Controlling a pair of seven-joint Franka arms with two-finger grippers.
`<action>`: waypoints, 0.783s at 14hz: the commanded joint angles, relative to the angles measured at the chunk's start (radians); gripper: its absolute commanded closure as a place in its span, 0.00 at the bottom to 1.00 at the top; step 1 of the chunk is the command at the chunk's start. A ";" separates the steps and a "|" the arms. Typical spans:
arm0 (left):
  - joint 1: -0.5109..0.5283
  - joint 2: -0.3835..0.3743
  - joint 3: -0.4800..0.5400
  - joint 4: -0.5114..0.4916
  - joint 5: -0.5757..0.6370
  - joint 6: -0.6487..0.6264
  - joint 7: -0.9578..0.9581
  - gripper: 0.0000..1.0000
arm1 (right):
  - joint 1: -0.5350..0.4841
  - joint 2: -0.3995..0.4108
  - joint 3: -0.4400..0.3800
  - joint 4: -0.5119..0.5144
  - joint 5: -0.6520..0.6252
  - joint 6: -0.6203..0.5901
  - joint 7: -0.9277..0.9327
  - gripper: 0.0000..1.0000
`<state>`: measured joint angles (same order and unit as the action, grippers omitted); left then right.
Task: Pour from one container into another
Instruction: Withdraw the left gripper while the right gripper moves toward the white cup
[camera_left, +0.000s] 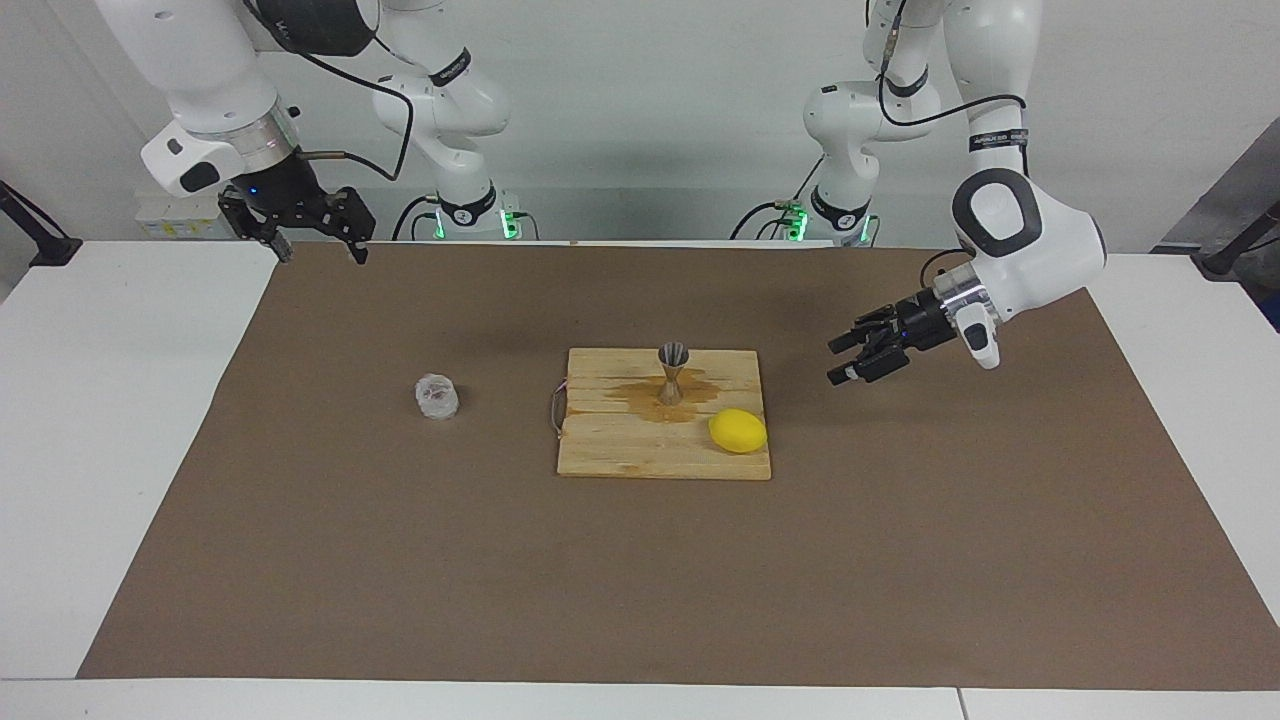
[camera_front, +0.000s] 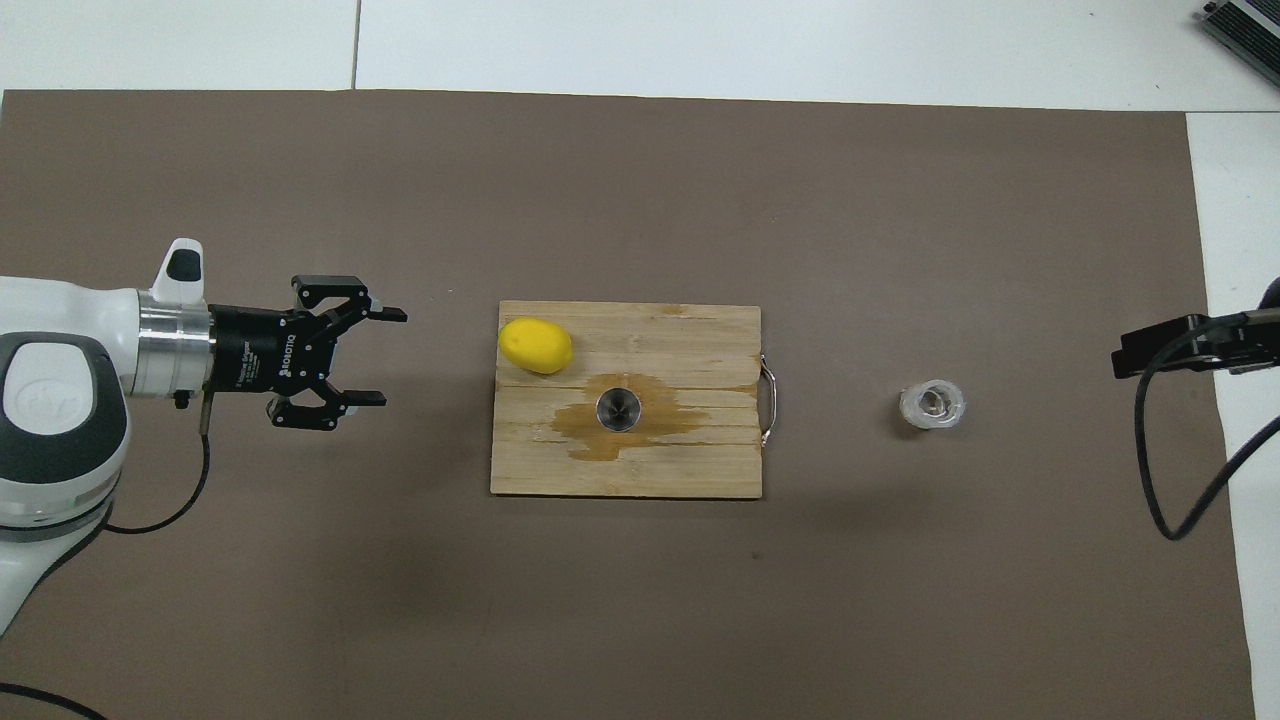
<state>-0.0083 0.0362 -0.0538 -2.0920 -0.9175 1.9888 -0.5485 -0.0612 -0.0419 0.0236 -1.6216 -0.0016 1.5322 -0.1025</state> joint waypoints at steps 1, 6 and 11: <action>0.047 0.002 -0.008 0.088 0.136 -0.068 -0.010 0.00 | 0.000 -0.047 0.004 -0.119 0.023 0.107 -0.167 0.00; 0.030 0.020 -0.006 0.252 0.376 -0.113 -0.007 0.00 | 0.001 -0.043 0.006 -0.230 0.023 0.210 -0.492 0.00; 0.011 0.028 -0.005 0.394 0.557 -0.156 0.106 0.00 | 0.014 -0.007 0.009 -0.302 0.026 0.299 -0.725 0.00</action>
<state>0.0164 0.0393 -0.0681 -1.7678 -0.4249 1.8793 -0.4975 -0.0495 -0.0507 0.0308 -1.8732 -0.0016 1.7813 -0.7415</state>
